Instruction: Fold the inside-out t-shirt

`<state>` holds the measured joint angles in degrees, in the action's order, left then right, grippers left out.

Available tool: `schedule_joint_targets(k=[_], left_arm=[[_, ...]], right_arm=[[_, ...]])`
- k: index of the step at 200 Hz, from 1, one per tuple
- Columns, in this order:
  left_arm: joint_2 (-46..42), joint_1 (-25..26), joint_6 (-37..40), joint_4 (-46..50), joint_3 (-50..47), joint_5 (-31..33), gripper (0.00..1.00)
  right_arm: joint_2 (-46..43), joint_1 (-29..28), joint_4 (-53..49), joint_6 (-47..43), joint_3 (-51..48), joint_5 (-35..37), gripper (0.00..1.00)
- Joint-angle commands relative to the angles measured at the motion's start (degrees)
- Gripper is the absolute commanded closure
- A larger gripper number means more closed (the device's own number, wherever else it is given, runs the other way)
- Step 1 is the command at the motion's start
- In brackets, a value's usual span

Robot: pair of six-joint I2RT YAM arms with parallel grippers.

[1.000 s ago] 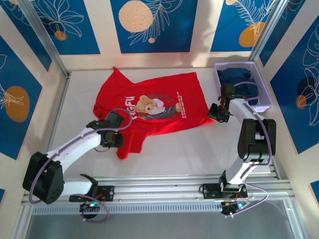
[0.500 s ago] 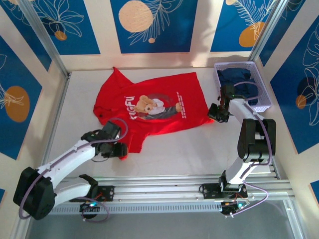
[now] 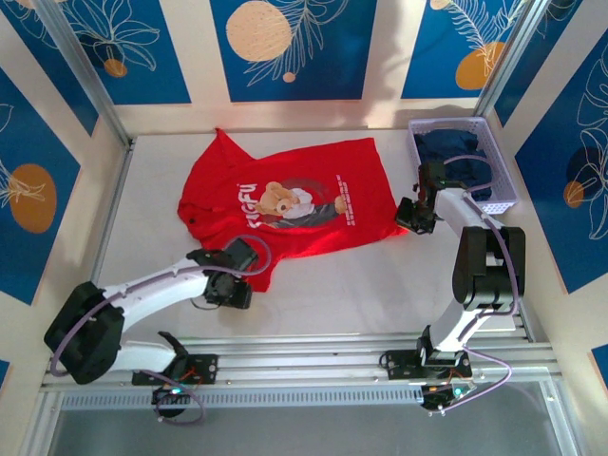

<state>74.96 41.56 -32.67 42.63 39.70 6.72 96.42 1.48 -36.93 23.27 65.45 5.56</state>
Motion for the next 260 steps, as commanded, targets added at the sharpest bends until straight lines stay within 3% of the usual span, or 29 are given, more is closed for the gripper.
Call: schedule_joint_targets(k=[1,44,91,111,176,191,222,241,260], left_arm=[[1.3,0.7,2.3,0.1,1.0,2.7,0.47],[3.4,1.4,4.6,-1.2,1.7,2.4,0.57],[5.7,2.0,4.8,-2.2,1.1,2.0,0.60],[6.1,2.0,4.6,-2.2,1.1,1.8,0.66],[3.2,2.0,2.7,-1.5,-0.7,2.1,1.00],[0.2,1.5,2.0,-1.2,-0.4,2.2,1.00],[-13.9,-3.9,1.3,0.0,3.9,1.8,1.00],[-22.2,-11.0,1.5,-0.8,8.9,0.5,1.00],[-23.7,-18.6,0.9,-4.3,13.0,-2.2,1.00]], right_arm=[[-0.3,-0.3,-1.5,-1.1,0.0,-1.0,1.00],[-0.2,-0.4,-1.7,-1.2,0.0,-0.9,1.00],[-0.3,-0.4,-1.8,-1.4,0.1,-0.8,1.00],[-0.2,-0.4,-1.9,-1.4,0.2,-0.8,1.00],[-1.4,-0.4,-1.5,-1.0,0.0,-0.2,1.00],[-2.5,-0.4,-0.9,-0.6,-0.1,-1.1,1.00],[-9.4,-0.3,2.5,0.5,-0.5,-4.9,1.00],[-13.5,0.4,4.1,1.5,0.3,-5.3,1.00],[-13.1,0.5,5.5,2.2,2.3,-7.0,1.00]])
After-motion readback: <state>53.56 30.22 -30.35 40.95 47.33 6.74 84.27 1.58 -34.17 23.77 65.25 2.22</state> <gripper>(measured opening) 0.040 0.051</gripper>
